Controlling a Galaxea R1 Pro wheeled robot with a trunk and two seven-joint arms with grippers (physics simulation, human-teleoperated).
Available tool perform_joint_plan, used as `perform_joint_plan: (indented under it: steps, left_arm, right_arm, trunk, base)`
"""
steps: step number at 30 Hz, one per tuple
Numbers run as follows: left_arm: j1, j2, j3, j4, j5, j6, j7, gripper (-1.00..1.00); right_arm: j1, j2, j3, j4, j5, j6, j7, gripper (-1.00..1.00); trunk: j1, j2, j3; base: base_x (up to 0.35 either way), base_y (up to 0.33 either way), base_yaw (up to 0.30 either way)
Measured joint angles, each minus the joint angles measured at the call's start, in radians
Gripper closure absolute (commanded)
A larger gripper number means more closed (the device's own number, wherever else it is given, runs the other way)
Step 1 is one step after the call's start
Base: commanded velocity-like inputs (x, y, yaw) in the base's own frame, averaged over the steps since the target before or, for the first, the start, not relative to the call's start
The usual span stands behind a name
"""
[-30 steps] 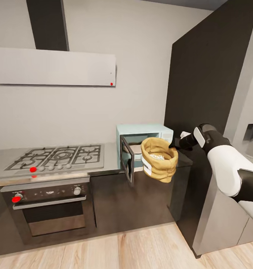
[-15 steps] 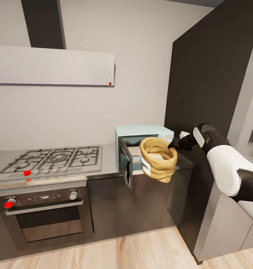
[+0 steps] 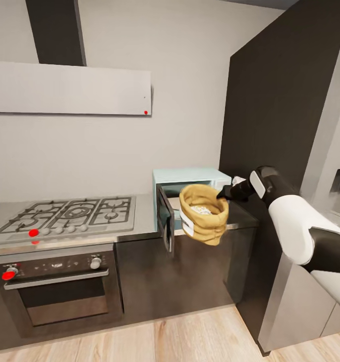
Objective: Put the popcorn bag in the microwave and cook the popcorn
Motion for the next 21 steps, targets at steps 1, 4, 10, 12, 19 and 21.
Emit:
perform_joint_plan:
  steps: [1,4,10,12,19,21]
  left_arm:
    - [0.0,0.0,0.0,0.0,0.0,0.0,0.0,-1.0]
    - [0.0,0.0,0.0,0.0,-0.001,0.0,0.0,-1.0]
    - [0.0,0.0,-0.001,0.0,-0.001,0.0,0.0,-1.0]
    - [0.0,0.0,-0.001,0.0,0.0,0.0,0.0,-1.0]
    - [0.0,0.0,-0.001,0.0,-0.001,0.0,0.0,-1.0]
    - [0.0,0.0,-0.001,0.0,-0.001,0.0,0.0,-1.0]
  right_arm:
    - [0.0,0.007,0.0,-0.003,0.003,0.0,0.0,1.0]
    - [0.0,0.017,0.001,-0.011,0.006,0.0,-0.001,1.0]
    - [0.0,0.016,0.001,-0.012,0.008,0.0,-0.001,1.0]
    - [0.0,0.015,0.001,-0.012,0.008,0.0,-0.001,1.0]
    - [0.0,0.018,0.001,-0.013,0.008,0.0,-0.001,1.0]
    - [0.0,0.019,0.001,-0.013,0.008,0.0,-0.001,1.0]
  trunk:
    - [0.0,0.0,0.0]
    - [0.0,0.0,0.0]
    - [0.0,0.0,0.0]
    - [0.0,0.0,0.0]
    - [0.0,0.0,0.0]
    - [0.0,0.0,0.0]
  base:
    - [0.0,0.0,0.0]
    - [0.0,0.0,0.0]
    - [0.094,-0.057,0.0]
    - [0.206,-0.146,0.0]
    - [0.164,-0.118,0.0]
    - [0.021,-0.015,0.0]
